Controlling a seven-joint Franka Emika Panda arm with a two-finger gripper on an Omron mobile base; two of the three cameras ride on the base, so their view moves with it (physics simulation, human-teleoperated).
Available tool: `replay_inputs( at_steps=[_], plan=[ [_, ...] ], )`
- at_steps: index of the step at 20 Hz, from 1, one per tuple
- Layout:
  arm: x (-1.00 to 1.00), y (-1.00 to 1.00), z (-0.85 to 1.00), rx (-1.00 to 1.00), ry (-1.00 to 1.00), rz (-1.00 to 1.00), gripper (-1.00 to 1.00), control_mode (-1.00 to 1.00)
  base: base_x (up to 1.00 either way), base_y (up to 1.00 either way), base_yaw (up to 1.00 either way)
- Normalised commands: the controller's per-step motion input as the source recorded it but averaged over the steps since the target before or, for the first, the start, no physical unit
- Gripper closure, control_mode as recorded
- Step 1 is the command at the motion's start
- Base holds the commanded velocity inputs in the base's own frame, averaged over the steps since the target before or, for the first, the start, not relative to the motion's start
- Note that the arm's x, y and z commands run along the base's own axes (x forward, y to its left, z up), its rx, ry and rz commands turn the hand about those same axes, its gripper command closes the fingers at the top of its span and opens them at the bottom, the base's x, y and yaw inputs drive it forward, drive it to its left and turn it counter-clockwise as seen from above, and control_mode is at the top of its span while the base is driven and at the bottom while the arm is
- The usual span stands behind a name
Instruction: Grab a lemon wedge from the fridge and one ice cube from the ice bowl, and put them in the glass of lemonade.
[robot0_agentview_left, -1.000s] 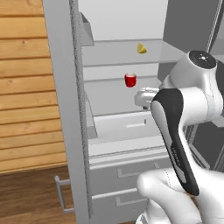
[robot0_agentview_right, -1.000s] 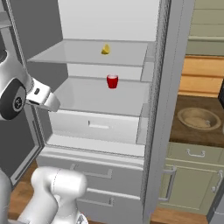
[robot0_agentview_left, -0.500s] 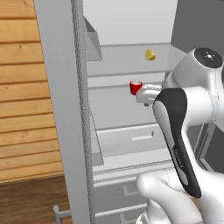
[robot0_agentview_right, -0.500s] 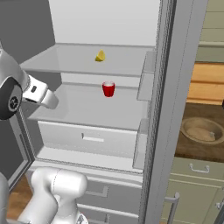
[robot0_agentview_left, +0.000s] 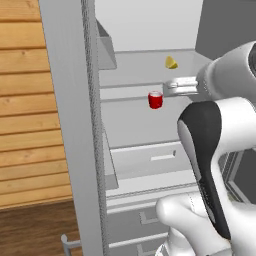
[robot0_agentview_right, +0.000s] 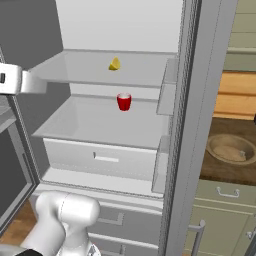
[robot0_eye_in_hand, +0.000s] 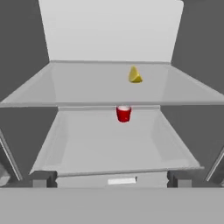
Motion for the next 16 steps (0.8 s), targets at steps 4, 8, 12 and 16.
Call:
replay_inputs(
  at_steps=[4,8,12,16],
  plan=[
    [0.90,-0.40,0.24,-0.06,0.06,0.04,-1.00,-1.00,0.00,0.00,0.00],
    [1.00,-0.59,-0.36,-0.02,0.17,0.00,-1.00,-1.00,0.00,0.00,0.00],
    [1.00,-0.77,-0.41,0.00,0.15,0.00,-1.00,-1.00,0.00,0.00,0.00],
    [0.99,-0.50,-0.09,0.00,0.20,0.00,-1.00,-1.00,0.00,0.00,0.00]
  ],
)
